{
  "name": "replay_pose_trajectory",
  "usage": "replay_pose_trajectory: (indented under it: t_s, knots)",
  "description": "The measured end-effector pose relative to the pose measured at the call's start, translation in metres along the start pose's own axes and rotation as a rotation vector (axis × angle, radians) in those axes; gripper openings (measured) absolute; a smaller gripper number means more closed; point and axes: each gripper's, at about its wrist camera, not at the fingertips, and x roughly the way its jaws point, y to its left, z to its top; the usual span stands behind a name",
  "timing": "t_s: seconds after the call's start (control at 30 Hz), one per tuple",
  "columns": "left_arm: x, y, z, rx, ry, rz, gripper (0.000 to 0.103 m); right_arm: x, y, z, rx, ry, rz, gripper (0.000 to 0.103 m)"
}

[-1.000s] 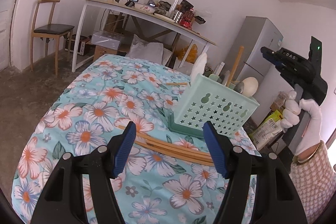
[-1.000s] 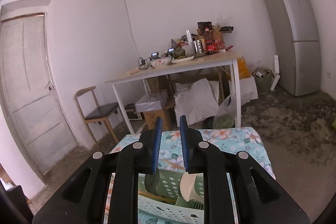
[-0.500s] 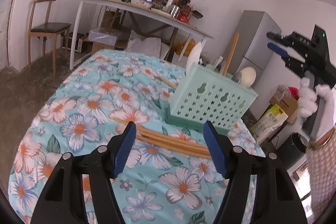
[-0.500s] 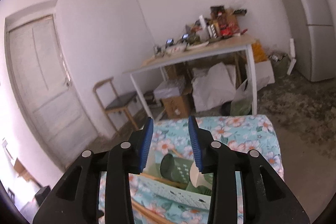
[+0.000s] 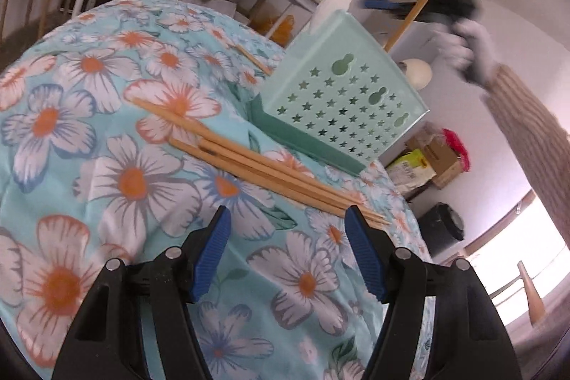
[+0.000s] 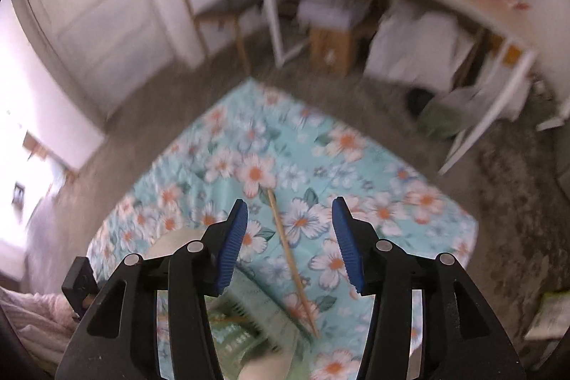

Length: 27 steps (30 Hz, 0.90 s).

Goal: Organize utensils
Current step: 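Grasp a wooden chopstick lying on the bedspread with the right tool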

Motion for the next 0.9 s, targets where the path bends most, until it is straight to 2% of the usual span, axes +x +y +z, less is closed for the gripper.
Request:
replay_pose_trajectory:
  t_s: [0.1,0.23,0.4,0.47,0.6,0.7,0.73,0.77,0.9]
  knots:
    - [0.001,-0.001,-0.002,0.01,0.002,-0.008,0.064,0.064,0.005,0.017,-0.064,0.164,0.018,0.048]
    - [0.003,-0.005,-0.002,0.029,0.008,0.009,0.064,0.129,0.03,0.02,-0.178,0.323,0.046,0.047]
    - [0.004,-0.005,-0.001,0.03,0.011,0.013,0.064,0.182,0.055,0.013,-0.301,0.473,0.041,0.045]
    - [0.004,-0.005,-0.001,0.028,0.009,0.009,0.064,0.197,0.059,0.009,-0.322,0.52,0.035,0.042]
    - [0.002,-0.003,-0.001,0.025,0.005,0.003,0.064,0.217,0.061,-0.002,-0.349,0.575,-0.003,0.037]
    - [0.002,-0.003,-0.001,0.024,0.002,0.0,0.064,0.222,0.06,-0.007,-0.339,0.576,-0.013,0.03]
    - [0.002,-0.003,-0.002,0.023,0.001,-0.001,0.064,0.222,0.059,-0.008,-0.337,0.572,-0.016,0.023]
    - [0.002,-0.003,-0.002,0.022,0.0,-0.002,0.064,0.222,0.058,-0.009,-0.336,0.561,-0.024,0.006]
    - [0.0,-0.002,-0.002,0.017,-0.011,-0.002,0.064,0.207,0.053,-0.001,-0.331,0.484,-0.077,0.005]
